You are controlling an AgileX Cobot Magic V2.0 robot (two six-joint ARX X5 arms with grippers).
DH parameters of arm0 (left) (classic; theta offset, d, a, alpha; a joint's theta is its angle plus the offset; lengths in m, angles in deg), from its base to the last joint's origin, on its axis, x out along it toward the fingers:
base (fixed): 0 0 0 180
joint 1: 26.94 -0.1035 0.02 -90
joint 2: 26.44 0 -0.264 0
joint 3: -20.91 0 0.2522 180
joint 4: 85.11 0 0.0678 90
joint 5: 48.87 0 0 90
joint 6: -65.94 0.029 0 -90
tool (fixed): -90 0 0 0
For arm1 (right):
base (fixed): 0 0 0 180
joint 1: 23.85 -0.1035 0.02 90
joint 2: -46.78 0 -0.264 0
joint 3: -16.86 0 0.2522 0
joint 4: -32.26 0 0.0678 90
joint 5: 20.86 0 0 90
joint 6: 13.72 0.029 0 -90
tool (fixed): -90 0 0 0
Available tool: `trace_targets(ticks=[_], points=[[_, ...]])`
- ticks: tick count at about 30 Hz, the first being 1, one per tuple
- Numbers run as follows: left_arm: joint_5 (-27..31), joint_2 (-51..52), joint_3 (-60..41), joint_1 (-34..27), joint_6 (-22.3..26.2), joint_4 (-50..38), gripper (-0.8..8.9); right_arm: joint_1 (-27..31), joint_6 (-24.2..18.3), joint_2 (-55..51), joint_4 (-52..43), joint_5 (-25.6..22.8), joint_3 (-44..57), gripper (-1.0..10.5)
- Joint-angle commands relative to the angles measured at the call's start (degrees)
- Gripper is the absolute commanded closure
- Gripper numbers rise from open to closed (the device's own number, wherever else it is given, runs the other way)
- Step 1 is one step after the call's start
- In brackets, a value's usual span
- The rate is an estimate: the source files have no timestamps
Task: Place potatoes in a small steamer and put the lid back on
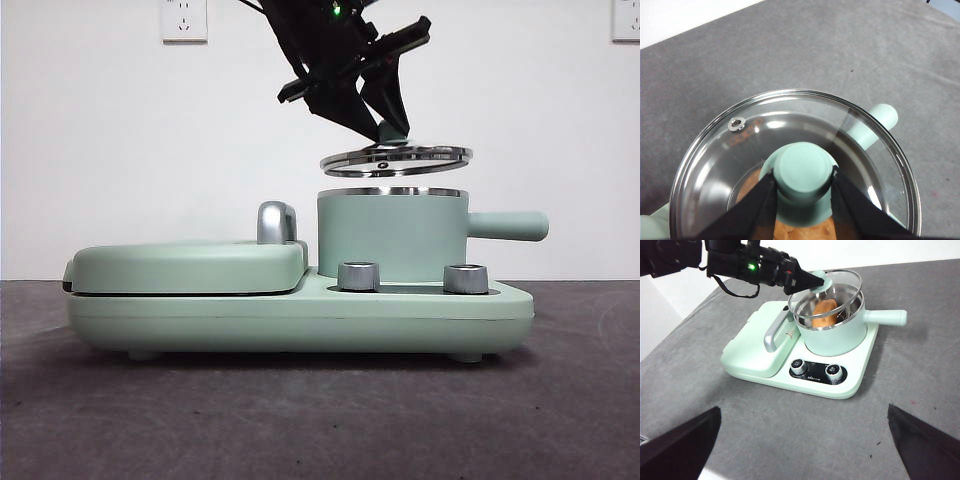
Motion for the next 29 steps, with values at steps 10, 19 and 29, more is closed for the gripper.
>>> trace_targets(ticks=[10, 19, 29], points=[[1.2, -3.5, 2.4, 0.5, 2.3, 0.0, 8.08, -0.2, 0.6, 0.1, -1.0, 0.2, -0.5, 4.0], [1.4, -3.7, 2.4, 0.6, 6.1, -2.9, 8.08, -0.2, 0.6, 0.1, -1.0, 0.2, -0.5, 4.0], [-0.6, -3.7, 2.4, 0.6, 4.3, -0.8, 8.08, -0.2, 0.6, 0.1, -1.0, 0.2, -0.5, 4.0]])
